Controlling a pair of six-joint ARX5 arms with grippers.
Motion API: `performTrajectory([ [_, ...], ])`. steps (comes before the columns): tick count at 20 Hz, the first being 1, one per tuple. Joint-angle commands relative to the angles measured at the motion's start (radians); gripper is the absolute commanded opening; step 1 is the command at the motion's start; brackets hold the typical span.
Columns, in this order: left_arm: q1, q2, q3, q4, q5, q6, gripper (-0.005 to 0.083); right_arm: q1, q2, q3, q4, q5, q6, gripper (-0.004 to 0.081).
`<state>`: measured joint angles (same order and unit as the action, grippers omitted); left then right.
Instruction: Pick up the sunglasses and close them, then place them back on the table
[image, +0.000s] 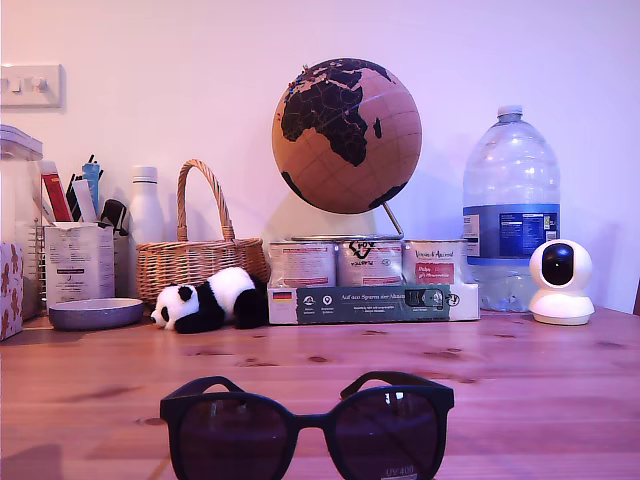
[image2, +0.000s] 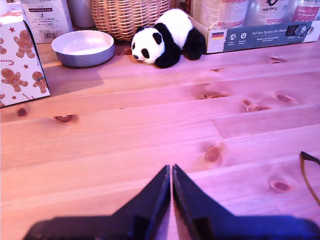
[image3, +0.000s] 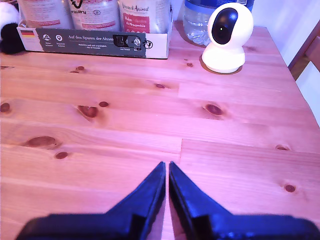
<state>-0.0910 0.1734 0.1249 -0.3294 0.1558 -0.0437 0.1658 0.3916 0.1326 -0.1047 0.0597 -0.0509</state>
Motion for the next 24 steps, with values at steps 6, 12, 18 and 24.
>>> performTrajectory([
  [6, 0.001, 0.002, -0.014, 0.016, 0.047, -0.087, -0.002, 0.004, 0.003, -0.007, -0.072, -0.05, 0.002, -0.0011],
  [12, -0.002, 0.002, -0.014, 0.091, 0.145, -0.092, -0.002, 0.004, 0.003, -0.007, -0.059, -0.093, 0.054, -0.0011],
  [18, -0.04, 0.002, -0.014, 0.222, 0.362, -0.193, -0.002, 0.005, 0.003, -0.007, 0.02, -0.296, 0.31, -0.0011],
  [24, -0.153, 0.003, -0.008, 0.255, 0.457, -0.121, -0.002, 0.06, 0.003, 0.006, -0.022, -0.443, 0.369, -0.0011],
])
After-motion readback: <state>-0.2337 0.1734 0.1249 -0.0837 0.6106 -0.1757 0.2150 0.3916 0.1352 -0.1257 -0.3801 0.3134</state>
